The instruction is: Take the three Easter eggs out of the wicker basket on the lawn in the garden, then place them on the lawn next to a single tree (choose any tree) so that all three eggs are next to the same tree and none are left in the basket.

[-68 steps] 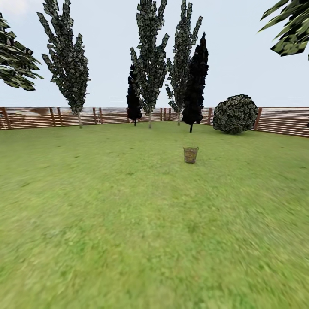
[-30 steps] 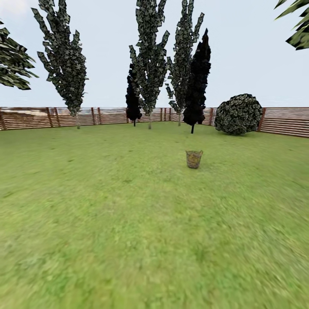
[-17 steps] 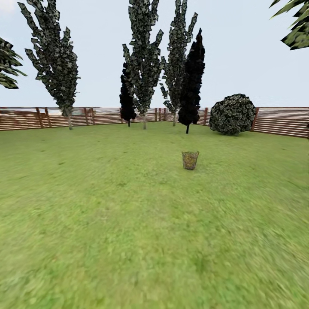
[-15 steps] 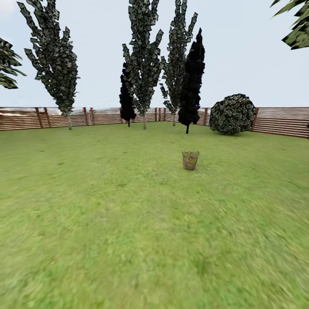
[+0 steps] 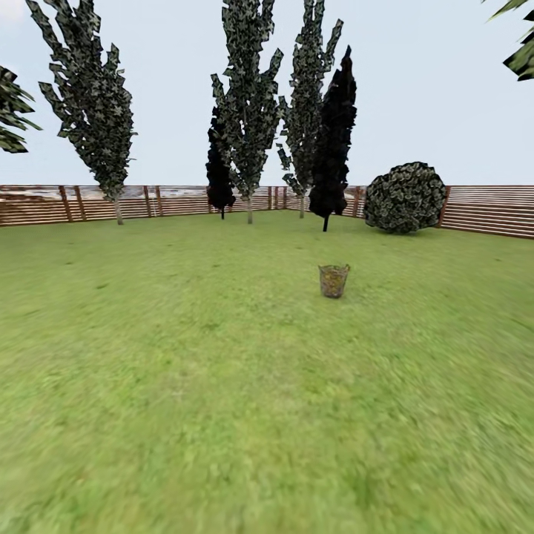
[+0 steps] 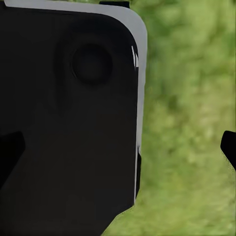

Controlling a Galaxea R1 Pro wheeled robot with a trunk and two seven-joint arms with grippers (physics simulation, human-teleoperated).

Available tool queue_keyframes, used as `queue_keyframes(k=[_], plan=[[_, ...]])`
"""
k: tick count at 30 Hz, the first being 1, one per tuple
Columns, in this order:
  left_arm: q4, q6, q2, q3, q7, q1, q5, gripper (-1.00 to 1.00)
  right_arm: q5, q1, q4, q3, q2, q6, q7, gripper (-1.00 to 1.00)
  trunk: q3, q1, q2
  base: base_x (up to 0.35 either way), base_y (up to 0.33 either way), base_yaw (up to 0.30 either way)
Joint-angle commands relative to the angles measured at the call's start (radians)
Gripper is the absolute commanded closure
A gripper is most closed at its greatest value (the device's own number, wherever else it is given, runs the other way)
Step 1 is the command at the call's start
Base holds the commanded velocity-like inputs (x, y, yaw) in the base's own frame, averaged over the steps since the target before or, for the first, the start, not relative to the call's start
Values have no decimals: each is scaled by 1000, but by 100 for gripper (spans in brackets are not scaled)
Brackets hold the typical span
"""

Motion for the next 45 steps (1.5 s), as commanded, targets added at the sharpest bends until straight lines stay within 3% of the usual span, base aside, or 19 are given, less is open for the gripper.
queue_keyframes(k=[1, 32, 45], plan=[[-2, 0, 0, 1, -1, 1, 0, -100, 0, -1, 2, 0, 0, 1, 3, -100, -1, 1, 0, 339, 97, 0], [-4, -1, 0, 1, -1, 1, 0, -100, 5, -1, 2, 2, -3, 1, 3, -100, -1, 1, 0, 339, 95, 0], [-4, -1, 0, 1, -1, 1, 0, -100, 3, -1, 2, 0, -3, 1, 3, -100, -1, 1, 0, 339, 95, -109]])
